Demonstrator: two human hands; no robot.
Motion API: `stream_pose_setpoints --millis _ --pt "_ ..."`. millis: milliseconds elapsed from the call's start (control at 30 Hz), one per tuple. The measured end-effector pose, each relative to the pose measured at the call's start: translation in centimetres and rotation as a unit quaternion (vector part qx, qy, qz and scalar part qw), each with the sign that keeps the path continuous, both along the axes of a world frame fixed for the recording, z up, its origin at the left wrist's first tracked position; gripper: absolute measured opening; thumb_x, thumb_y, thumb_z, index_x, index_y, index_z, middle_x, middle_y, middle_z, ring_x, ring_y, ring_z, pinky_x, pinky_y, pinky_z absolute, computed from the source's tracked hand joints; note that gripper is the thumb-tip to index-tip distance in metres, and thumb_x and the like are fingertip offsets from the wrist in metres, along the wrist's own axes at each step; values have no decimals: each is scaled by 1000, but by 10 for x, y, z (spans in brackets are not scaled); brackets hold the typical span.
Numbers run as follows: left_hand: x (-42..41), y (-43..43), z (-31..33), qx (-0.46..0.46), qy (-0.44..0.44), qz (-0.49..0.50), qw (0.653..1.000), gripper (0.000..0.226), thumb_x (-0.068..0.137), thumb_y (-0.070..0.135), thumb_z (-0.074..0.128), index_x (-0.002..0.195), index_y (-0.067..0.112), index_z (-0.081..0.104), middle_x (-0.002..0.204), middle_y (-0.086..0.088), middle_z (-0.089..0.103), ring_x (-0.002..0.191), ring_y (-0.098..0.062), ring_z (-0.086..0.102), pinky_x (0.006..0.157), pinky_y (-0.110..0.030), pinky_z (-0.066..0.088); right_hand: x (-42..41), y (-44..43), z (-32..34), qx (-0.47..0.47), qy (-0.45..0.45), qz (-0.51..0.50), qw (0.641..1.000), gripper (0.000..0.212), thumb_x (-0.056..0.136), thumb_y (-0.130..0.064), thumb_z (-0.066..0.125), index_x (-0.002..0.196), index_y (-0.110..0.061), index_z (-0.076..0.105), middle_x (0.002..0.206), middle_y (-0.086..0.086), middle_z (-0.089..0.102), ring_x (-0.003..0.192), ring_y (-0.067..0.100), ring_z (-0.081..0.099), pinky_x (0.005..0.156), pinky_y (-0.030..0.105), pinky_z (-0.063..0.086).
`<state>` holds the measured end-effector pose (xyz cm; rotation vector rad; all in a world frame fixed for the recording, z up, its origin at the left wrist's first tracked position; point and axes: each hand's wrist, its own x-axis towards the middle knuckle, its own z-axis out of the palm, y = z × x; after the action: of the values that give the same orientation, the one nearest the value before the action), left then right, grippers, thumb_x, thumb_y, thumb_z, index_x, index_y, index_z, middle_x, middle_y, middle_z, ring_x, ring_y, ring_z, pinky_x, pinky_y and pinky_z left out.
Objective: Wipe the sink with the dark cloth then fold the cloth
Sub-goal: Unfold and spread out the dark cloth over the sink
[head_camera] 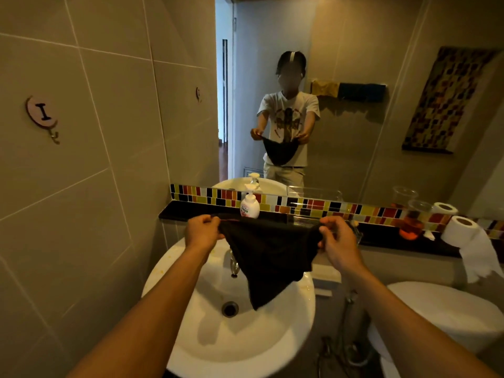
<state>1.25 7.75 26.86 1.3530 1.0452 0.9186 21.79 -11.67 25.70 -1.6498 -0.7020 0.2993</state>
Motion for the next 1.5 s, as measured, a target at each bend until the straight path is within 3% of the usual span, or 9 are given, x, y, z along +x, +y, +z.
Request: stream_pose_setpoints --millis 267,500,567,633,733,933,1067,1300,1500 --pt "6 0 -13 136 131 -38 981 14 92 11 56 104 14 62 86 -1 62 91 -24 64 86 -42 56 15 -28 -21 -21 -29 -28 999 22 97 0 41 104 -12 59 103 9 57 81 19 58 66 23 49" --pt "3 -13 -23 109 86 -90 986 19 96 13 50 113 12 58 106 -9 62 105 -26 61 93 -41 53 31 -68 -68 -88 65 2 994 31 96 4 44 89 -20 62 101 16 61 73 16 65 58 19 55" --pt "7 -20 -21 108 77 -114 985 18 96 15 49 111 15 58 108 -10 63 106 -25 61 94 -42 52 28 -77 -83 -135 103 14 985 23 93 0 51 88 -16 67 102 16 66 85 21 67 72 30 58" --pt "14 -30 -17 123 72 -143 979 17 96 16 48 110 17 58 102 -4 62 102 -21 60 92 -38 52 19 -89 -94 -194 124 52 972 12 90 -6 59 88 -7 70 97 17 70 90 28 68 84 40 56" --pt "28 -48 -6 152 72 -207 964 17 96 16 48 109 17 59 98 2 61 95 -9 59 79 -21 48 1 -106 -107 -258 142 118 948 13 81 -13 72 92 -7 67 88 11 70 77 20 71 76 34 59" --pt "45 -76 13 186 68 -327 924 17 95 15 50 109 16 60 101 6 61 100 -7 59 85 -21 49 -13 -111 -130 -422 -43 157 892 16 89 -22 63 75 -29 59 76 -7 61 73 3 59 69 20 48" --pt "43 -77 14 186 64 -332 922 18 95 15 50 110 15 60 101 5 61 101 -7 59 84 -19 49 -10 -116 -129 -357 9 113 927 16 91 -16 59 76 -22 59 70 -1 59 63 9 56 60 22 44" --pt "10 -53 -9 189 137 -302 924 18 96 14 48 109 15 61 108 -6 62 104 -15 57 85 -26 48 30 -147 -102 -135 228 9 964 14 89 -10 58 76 -10 61 87 20 66 92 40 67 91 52 50" --pt "-3 -41 -38 134 221 -348 901 16 96 13 49 105 15 62 103 -13 63 96 -20 59 74 -24 48 27 -169 -104 -226 284 123 923 7 88 -4 59 82 -6 56 83 19 62 75 28 67 76 38 56"
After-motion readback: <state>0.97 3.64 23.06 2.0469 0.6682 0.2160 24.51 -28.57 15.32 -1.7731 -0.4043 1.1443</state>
